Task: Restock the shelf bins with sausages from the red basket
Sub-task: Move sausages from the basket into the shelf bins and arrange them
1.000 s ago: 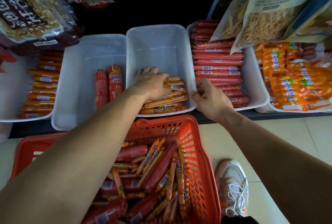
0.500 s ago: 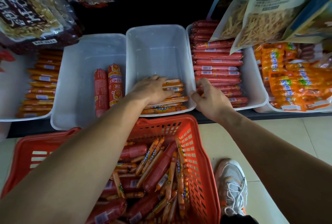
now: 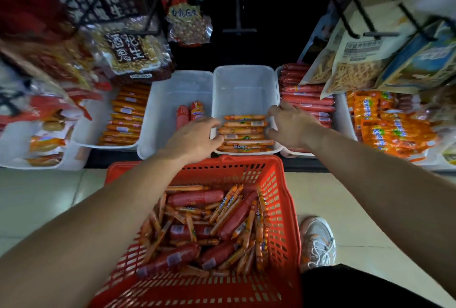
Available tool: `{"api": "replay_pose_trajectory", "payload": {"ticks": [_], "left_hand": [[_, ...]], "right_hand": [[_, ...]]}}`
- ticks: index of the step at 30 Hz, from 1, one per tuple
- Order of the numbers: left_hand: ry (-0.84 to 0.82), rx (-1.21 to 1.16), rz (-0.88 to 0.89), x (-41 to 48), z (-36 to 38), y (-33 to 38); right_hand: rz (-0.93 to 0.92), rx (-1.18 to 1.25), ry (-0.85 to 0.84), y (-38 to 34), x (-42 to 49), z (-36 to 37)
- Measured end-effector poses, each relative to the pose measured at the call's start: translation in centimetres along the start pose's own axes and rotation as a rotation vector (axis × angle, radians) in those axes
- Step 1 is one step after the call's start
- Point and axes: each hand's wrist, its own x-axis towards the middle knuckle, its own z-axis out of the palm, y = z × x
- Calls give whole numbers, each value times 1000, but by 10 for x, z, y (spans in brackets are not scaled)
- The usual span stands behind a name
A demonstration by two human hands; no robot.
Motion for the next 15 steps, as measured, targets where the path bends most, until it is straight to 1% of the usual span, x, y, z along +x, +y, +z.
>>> {"api": "replay_pose_trajectory", "payload": {"ticks": [4,7,10,15], "left_hand": [[32,-67,-104,-65,-13,-25],[31,-108,-175,-103,1,-48],[-34,-133,-233,-132,34,-74],[-226,-144,-330,-162,100,-116]], "right_hand": [[-147,-155,-29,-46,-25,-27],[-215,-155,-56,-79,-41,-13],[-256,-123,-116,-106,-55,29],[-272,-119,-318,-131,-70,124]]}}
